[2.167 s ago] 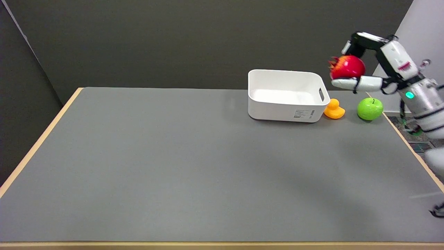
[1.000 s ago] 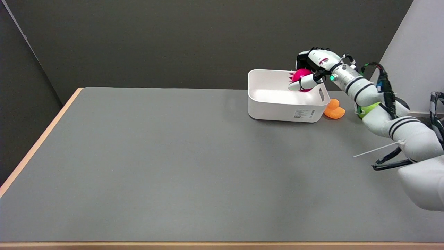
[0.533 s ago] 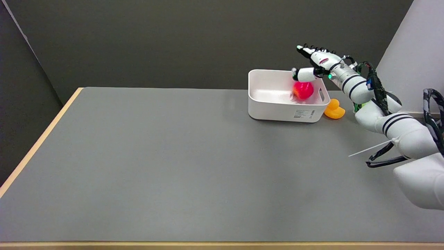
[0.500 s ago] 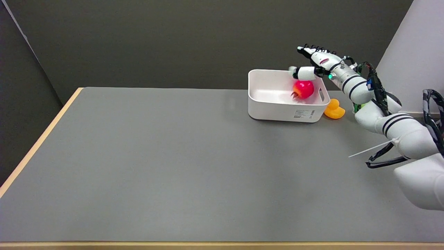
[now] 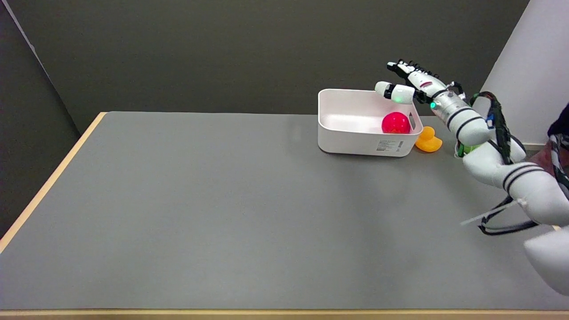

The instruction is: Place the pomegranate into the white box.

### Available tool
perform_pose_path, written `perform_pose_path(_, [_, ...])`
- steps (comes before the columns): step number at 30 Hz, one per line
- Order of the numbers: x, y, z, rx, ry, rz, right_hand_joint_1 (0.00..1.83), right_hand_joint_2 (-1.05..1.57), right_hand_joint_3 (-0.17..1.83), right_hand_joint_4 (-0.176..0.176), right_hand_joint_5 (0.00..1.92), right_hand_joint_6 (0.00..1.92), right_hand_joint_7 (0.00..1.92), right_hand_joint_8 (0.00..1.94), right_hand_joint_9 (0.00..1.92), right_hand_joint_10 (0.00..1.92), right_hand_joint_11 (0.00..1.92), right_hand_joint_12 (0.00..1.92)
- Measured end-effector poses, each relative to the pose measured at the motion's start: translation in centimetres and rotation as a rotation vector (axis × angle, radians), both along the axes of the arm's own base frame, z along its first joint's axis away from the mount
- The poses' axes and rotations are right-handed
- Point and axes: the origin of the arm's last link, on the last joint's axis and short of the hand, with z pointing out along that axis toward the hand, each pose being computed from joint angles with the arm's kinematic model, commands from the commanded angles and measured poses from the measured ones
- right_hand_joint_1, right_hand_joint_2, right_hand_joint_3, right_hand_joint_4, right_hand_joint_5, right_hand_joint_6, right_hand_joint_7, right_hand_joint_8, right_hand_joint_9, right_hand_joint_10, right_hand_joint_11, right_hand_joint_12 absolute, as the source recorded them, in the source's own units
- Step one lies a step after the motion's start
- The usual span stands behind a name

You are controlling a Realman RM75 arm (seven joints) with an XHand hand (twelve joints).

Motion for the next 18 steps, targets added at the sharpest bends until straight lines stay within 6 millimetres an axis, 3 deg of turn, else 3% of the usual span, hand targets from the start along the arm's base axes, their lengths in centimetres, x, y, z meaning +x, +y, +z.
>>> perform_pose_path(1, [0.0, 0.4, -0.1, 0.008, -0.013, 0.013, 0.03, 0.64, 0.94, 0.112, 0.13, 0.37, 0.22, 0.28, 0.21, 0.61, 0.02, 1.11])
perform_pose_path(5, [-0.1, 2.3, -0.6, 0.052, -0.061, 0.069, 0.06, 0.68, 0.93, 0.119, 0.26, 0.52, 0.43, 0.47, 0.38, 0.81, 0.15, 1.24])
perform_pose_path(18, [1.3, 12.0, -1.2, 0.203, -0.216, 0.309, 0.06, 0.7, 0.92, 0.138, 0.31, 0.62, 0.53, 0.62, 0.5, 1.0, 0.31, 1.4])
